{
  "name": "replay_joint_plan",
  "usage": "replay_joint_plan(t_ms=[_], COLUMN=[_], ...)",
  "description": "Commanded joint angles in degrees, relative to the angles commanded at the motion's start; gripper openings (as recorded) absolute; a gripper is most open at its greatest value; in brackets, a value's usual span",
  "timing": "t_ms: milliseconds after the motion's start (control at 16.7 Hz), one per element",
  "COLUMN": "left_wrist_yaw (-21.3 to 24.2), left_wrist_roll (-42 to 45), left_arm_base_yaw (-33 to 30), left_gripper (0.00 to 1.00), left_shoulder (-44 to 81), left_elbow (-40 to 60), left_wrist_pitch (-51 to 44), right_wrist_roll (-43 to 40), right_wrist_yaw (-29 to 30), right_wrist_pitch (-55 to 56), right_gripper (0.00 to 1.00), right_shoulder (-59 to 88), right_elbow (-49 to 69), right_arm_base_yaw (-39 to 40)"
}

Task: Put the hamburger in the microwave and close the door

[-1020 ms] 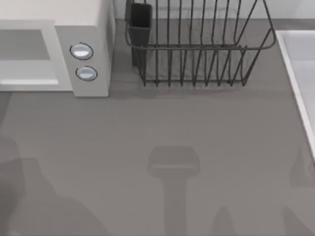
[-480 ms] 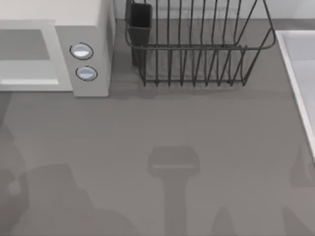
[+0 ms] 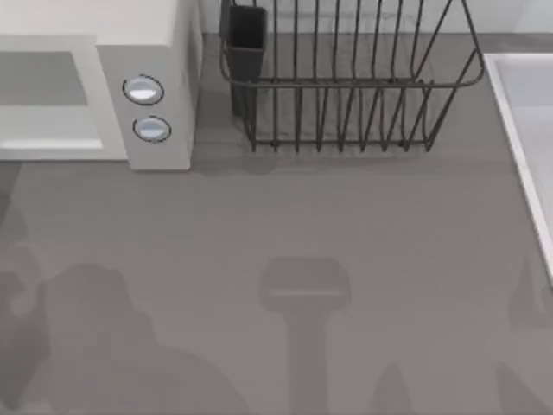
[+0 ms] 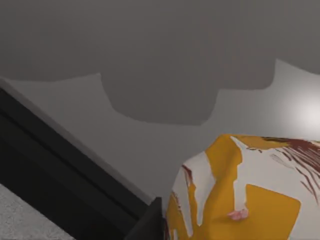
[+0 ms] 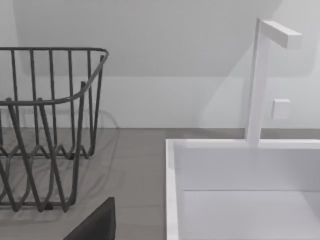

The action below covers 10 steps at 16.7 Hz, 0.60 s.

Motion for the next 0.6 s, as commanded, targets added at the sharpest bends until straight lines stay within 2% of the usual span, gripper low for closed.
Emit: replay_joint_plan(t_ms=[240, 600], left_wrist_yaw=[2.05, 6.00], left_wrist_roll=[-10.88, -32.76], left_arm_base_yaw=[-1.76, -5.34], left_gripper=[0.00, 0.00], left_shoulder=[5.76, 16.20], left_elbow=[-0.59, -2.78], left_wrist_pitch=[17.82, 53.75], right_wrist_roll=[0.00, 0.00], right_wrist_yaw=[0.00, 0.00], right_wrist_pitch=[0.00, 0.00], right_gripper=[1.00, 1.00], right_shoulder=[0.00, 0.00], right_elbow=[0.00, 0.00], right_arm_base_yaw=[0.00, 0.00])
